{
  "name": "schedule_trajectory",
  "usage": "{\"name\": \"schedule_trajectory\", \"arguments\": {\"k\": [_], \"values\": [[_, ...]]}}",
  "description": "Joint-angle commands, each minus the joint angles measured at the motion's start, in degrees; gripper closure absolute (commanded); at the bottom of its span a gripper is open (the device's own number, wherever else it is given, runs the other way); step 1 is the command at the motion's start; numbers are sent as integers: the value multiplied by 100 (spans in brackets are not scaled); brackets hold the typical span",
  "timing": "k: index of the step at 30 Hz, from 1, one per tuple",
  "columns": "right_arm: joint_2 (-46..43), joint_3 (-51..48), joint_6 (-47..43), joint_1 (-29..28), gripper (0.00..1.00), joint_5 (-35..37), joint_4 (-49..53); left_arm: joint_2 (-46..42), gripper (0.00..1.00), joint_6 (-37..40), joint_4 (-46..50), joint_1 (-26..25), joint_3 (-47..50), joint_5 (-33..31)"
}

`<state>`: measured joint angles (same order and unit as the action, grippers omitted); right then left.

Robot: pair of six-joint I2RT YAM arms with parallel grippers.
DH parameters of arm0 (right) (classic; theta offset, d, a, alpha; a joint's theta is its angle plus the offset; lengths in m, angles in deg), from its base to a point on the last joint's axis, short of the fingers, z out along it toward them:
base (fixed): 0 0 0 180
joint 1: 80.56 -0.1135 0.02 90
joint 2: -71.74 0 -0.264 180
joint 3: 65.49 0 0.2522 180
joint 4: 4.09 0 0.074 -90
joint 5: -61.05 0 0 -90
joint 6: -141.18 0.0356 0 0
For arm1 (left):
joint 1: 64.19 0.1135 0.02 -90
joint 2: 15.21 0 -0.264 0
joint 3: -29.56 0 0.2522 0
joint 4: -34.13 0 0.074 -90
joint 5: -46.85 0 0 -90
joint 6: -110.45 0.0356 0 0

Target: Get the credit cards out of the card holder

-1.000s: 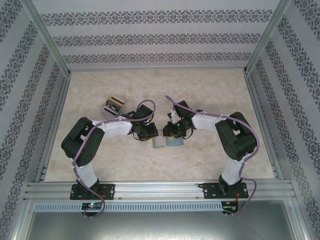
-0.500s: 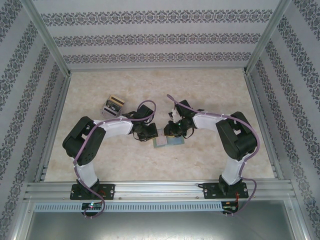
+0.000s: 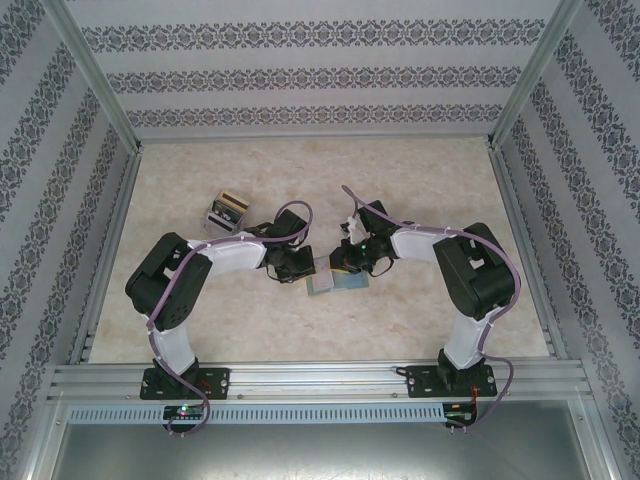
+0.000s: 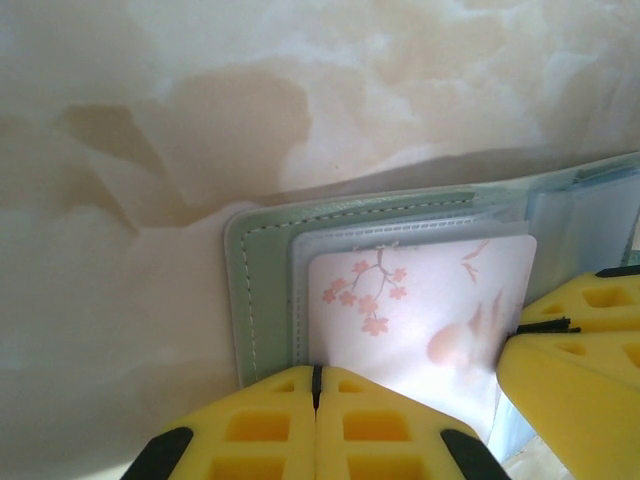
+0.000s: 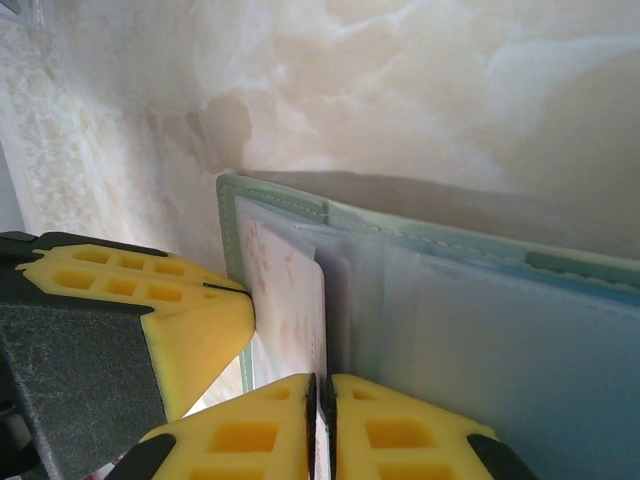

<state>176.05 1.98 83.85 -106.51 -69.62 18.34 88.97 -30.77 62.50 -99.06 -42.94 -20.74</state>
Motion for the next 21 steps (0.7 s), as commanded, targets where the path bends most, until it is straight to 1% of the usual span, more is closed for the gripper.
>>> {"name": "schedule_trajectory", "arguments": {"k": [1, 7, 9, 17, 21], "values": [[-84, -63, 30, 38, 86, -221, -163, 334, 94, 112, 306, -71, 72, -226], [-91, -111, 56, 38, 92, -201, -214, 348, 94, 121, 338, -73, 31, -235], [-162, -132, 48, 62, 94, -112, -209, 323, 91, 135, 336, -72, 31, -242], [-459, -378, -23, 230, 97, 347, -241, 151, 86, 189, 288, -73, 117, -312], [-465, -401, -49, 258, 97, 421, -247, 144, 86, 209, 275, -72, 104, -306]]}}
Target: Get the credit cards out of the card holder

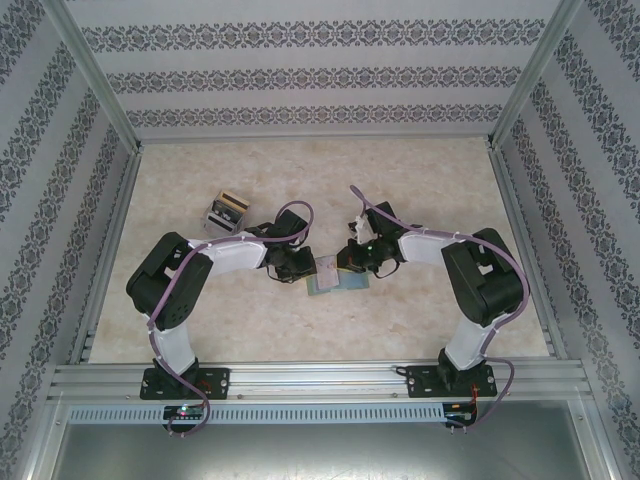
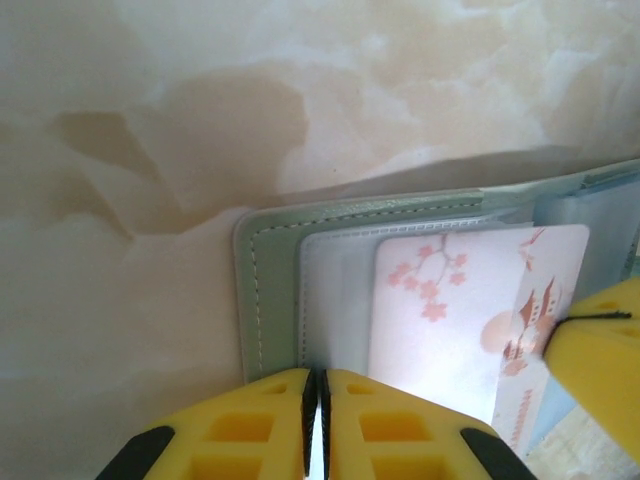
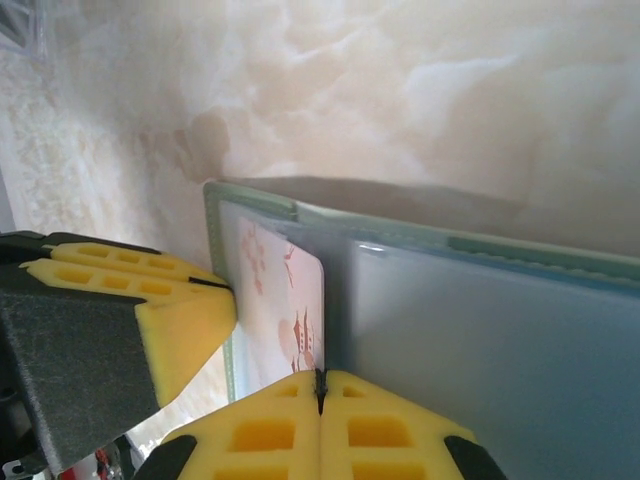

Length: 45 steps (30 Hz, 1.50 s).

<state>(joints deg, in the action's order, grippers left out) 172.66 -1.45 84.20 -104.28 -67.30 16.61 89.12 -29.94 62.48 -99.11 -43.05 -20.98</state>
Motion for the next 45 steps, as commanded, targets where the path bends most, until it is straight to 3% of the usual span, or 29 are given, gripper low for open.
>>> {"name": "schedule_trajectory", "arguments": {"k": [1, 5, 9, 12, 21, 25, 34, 45], "values": [[-105, -67, -82, 35, 97, 176, -86, 127, 86, 124, 260, -68, 105, -262], [-21, -50, -73, 13, 94, 59, -113, 129, 87, 148, 266, -68, 80, -254], [78, 37, -117, -68, 79, -116, -44, 189, 88, 155, 330, -64, -2, -256], [159, 87, -149, -122, 75, -120, 17, 265, 90, 99, 412, -67, -41, -282], [304, 140, -191, -164, 73, -120, 69, 271, 90, 73, 449, -59, -35, -319], [319, 144, -199, -176, 77, -99, 41, 275, 90, 82, 470, -64, -50, -331], [-54, -119, -62, 10, 96, 224, -173, 175, 90, 93, 577, -55, -48, -433], [-1493, -1064, -125, 262, 100, 909, -1144, -99, 85, 129, 508, 11, -146, -372]]}}
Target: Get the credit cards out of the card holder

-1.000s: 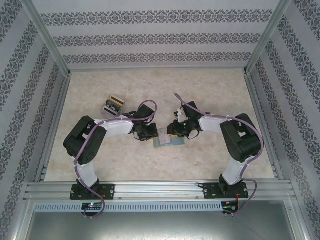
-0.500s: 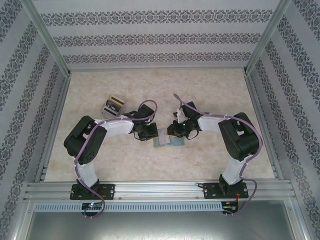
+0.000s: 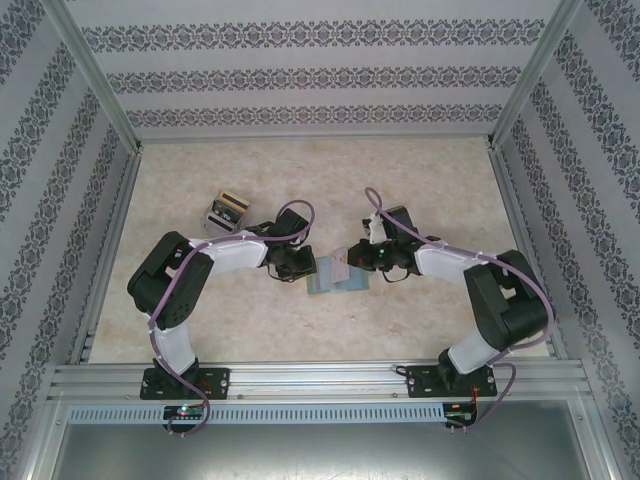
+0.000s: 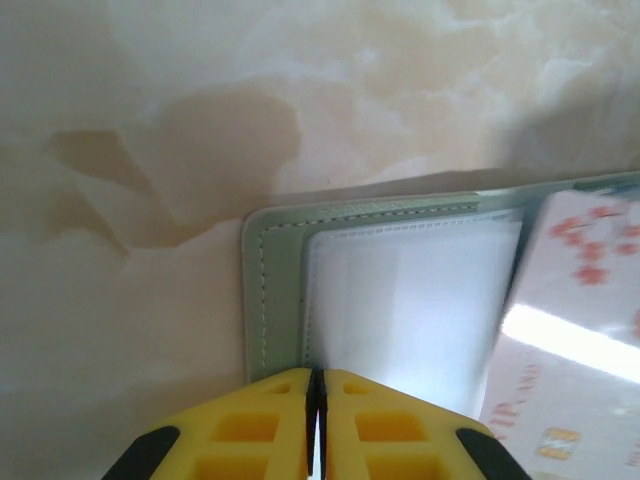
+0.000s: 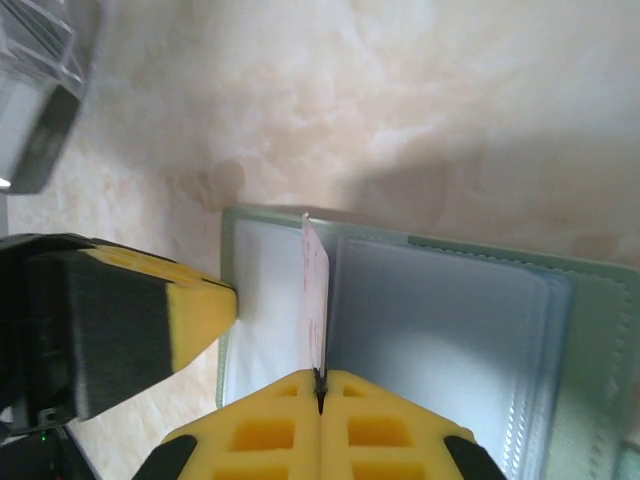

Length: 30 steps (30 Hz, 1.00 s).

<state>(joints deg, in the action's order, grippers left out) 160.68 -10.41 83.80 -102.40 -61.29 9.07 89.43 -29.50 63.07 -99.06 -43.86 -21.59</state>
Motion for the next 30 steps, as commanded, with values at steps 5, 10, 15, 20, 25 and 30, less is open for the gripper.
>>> {"name": "schedule_trajectory", "arguments": {"k": [5, 10, 15, 20, 25, 30], "values": [[-831, -442, 88, 119, 100, 199, -849, -558, 72, 195, 534, 45, -246, -388], [-1268, -498, 353, 135, 100, -45, -1230, -1167, 51, 50, 355, 210, -184, -439], [-1190, -256, 786, 170, 100, -566, -1520, -1654, 34, -340, -851, 385, 338, 147], [-893, -9, 1377, 196, 100, -1159, -2031, -1797, 22, -715, -1972, 505, 720, 809], [-672, 154, 1968, 233, 100, -1581, -2594, -1692, 21, -946, -2687, 543, 831, 1209], [-507, 205, 2294, 327, 100, -1775, -2874, -1725, 24, -1217, -3321, 621, 940, 1479]]}}
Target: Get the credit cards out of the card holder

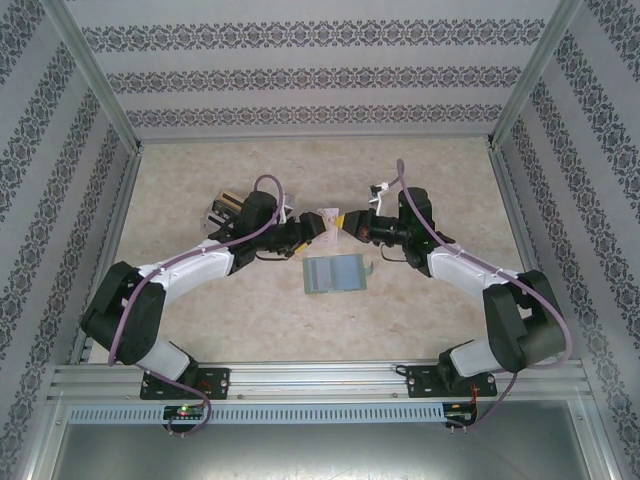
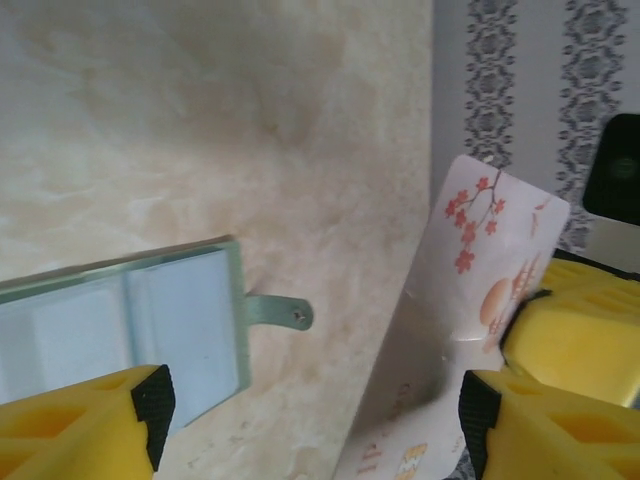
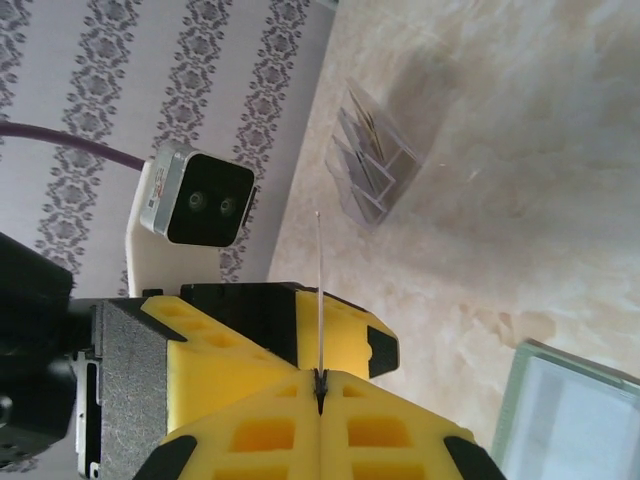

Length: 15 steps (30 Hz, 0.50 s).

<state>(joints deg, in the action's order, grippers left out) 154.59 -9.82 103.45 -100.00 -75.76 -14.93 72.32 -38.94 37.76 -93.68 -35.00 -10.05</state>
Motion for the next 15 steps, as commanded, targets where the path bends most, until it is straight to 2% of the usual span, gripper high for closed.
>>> {"name": "schedule_trajectory", "arguments": {"k": [1, 15], "values": [[126, 135, 376, 104, 100, -342, -519, -34, 26, -282, -824, 84, 52, 338], [433, 107, 563, 184, 100, -444, -768, -10, 72, -410, -1116, 84, 45, 777]]}}
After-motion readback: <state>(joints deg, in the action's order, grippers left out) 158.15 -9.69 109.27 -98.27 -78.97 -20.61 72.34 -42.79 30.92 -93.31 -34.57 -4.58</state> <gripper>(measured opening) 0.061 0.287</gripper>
